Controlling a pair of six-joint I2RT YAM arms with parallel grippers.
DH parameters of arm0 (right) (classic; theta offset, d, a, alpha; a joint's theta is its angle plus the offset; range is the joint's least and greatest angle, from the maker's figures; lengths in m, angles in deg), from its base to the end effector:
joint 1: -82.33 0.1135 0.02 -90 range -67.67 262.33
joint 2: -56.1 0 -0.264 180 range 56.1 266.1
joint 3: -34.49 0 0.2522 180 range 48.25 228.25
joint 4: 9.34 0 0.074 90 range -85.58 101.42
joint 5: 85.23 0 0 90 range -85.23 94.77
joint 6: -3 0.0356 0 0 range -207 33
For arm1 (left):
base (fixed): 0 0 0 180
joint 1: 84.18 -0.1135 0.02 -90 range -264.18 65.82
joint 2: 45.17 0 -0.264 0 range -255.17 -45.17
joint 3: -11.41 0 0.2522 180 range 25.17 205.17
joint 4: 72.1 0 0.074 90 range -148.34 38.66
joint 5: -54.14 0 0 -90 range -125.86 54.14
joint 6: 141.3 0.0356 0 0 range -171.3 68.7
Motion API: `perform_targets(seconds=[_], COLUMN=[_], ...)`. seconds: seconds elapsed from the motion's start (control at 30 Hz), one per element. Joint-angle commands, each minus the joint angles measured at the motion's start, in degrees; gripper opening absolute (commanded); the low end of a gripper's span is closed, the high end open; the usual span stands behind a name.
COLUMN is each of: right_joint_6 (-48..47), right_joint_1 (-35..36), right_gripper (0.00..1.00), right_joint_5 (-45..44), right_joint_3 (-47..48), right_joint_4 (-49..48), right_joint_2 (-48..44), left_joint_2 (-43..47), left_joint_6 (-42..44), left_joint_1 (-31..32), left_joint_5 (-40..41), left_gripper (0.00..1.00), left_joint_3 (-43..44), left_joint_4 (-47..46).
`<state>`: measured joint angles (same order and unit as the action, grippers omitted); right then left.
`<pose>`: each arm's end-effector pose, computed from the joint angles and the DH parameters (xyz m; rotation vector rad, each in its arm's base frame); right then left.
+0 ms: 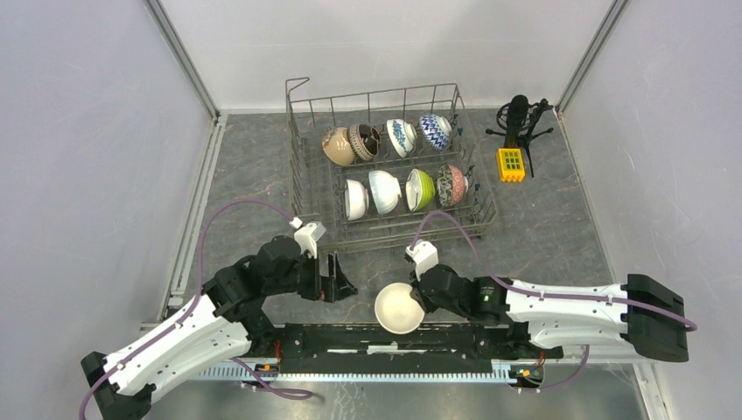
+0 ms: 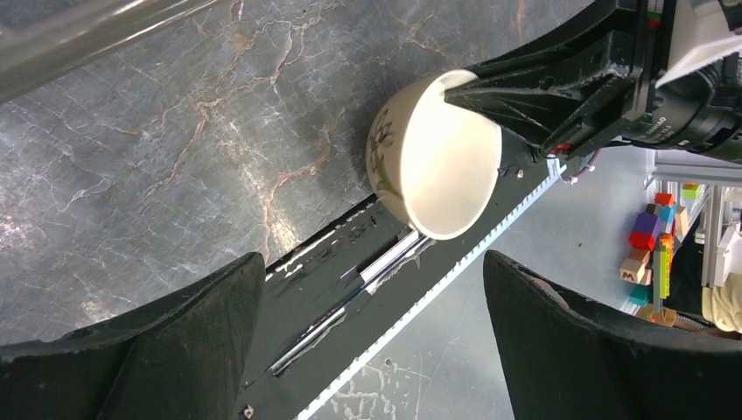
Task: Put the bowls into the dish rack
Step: Pick up the bowl from the center of the board.
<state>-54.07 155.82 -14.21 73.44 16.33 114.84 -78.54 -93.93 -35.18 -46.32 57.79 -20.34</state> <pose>0.0668 0.1845 0.1770 -0.6689 2.2781 0.5397 0.0806 -0.1026 0.2473 0.2441 2.4460 -1.0014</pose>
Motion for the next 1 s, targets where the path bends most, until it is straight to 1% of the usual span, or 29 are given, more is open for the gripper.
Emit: perform_targets(seconds=[0.0,0.03,0.33,0.47,0.67,0.87,0.97], right_joint_6=[0.3,0.1,-1.9,-3.5,-6.4,-9.9,-11.8], right_joint_1=[1.2,1.6,4.6,5.5,6.1,6.6,6.8], right_gripper=[0.04,0.00,0.00,0.00,0.00,0.00,0.00], right_joint_5=[-2.8,-3.2,-4.4,-4.4,-4.7,-4.2,-3.5], right_joint_3=[3.7,4.3,7.7,9.7,13.7,18.1,20.3], right_joint_4=[1.2,1.5,2.2,1.8,1.4,1.0,1.2], right_joint_2=[1.3,1.6,1.2,0.7,2.5,4.9,6.2], left_joint_2=[-1.8,-2.2,-5.3,-8.0,-12.5,-13.6,-14.4], left_joint_6=[-0.1,0.1,0.9,1.5,2.4,2.4,2.3], left_joint_1=[0.2,0.2,0.2,0.2,0.6,1.4,2.0], left_joint_5=[-1.8,-2.0,-3.2,-4.1,-5.5,-5.4,-5.1], left_gripper=[1.00,1.00,1.00,1.00,0.99,0.95,0.90], left_joint_3=[-0.5,-0.5,0.7,0.6,1.5,1.2,1.1], left_joint_4=[-4.1,-4.5,-6.6,-7.9,-9.5,-10.0,-10.1])
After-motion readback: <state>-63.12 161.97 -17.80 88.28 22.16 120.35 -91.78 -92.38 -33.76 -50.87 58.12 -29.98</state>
